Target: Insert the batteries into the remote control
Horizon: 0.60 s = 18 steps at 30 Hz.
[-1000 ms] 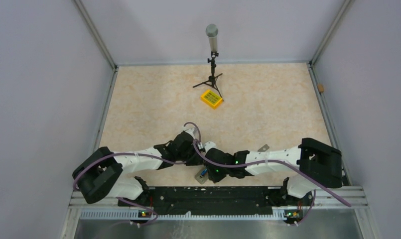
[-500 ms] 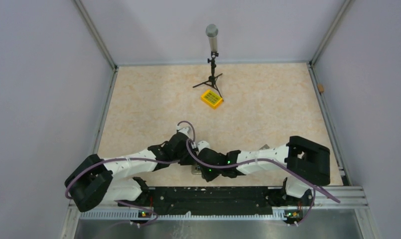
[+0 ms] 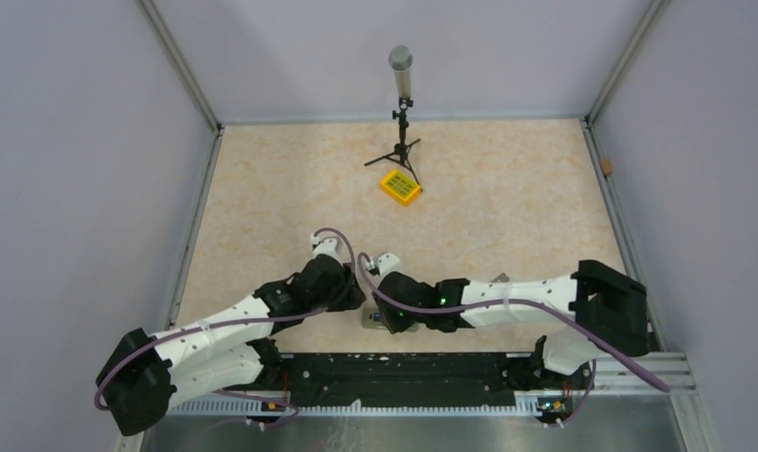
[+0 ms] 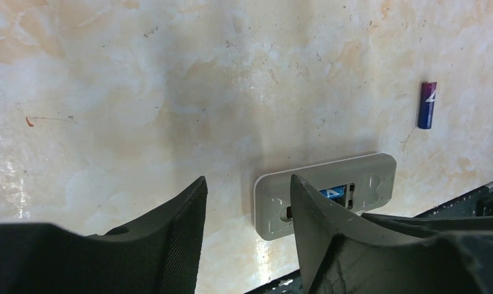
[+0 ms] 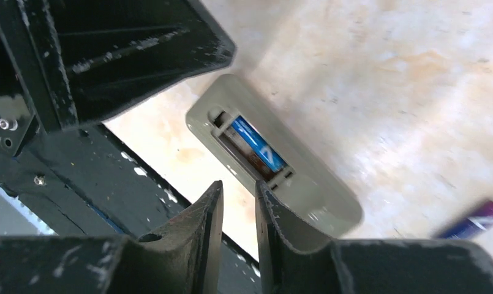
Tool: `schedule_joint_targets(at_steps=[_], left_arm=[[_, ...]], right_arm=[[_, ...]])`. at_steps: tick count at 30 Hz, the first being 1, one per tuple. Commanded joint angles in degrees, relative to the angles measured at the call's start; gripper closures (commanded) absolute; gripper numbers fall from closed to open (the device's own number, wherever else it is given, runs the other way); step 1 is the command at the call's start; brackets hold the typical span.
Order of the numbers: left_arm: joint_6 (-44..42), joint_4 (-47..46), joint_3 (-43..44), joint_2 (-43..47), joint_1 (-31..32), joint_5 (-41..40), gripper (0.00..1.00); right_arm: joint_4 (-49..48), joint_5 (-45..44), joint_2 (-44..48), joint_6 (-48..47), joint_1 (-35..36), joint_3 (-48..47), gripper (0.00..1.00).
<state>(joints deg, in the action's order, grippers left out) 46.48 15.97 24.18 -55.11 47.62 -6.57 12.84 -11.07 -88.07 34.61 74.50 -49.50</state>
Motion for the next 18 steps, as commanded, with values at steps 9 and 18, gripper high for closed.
schedule_joint_targets(at_steps=[9,18], left_arm=[[-0.4,1.75,-3.92,6.77,-0.11,1.54,0.37],[-0.59,1.35,-6.41,12.74,-0.15,1.53,0.14]], right_arm=[[13.38,-11.93,12.22,-0.82,-5.63,3.36,0.63],[14.27,-11.23,14.05,0.76,-11.66,6.65,0.49]])
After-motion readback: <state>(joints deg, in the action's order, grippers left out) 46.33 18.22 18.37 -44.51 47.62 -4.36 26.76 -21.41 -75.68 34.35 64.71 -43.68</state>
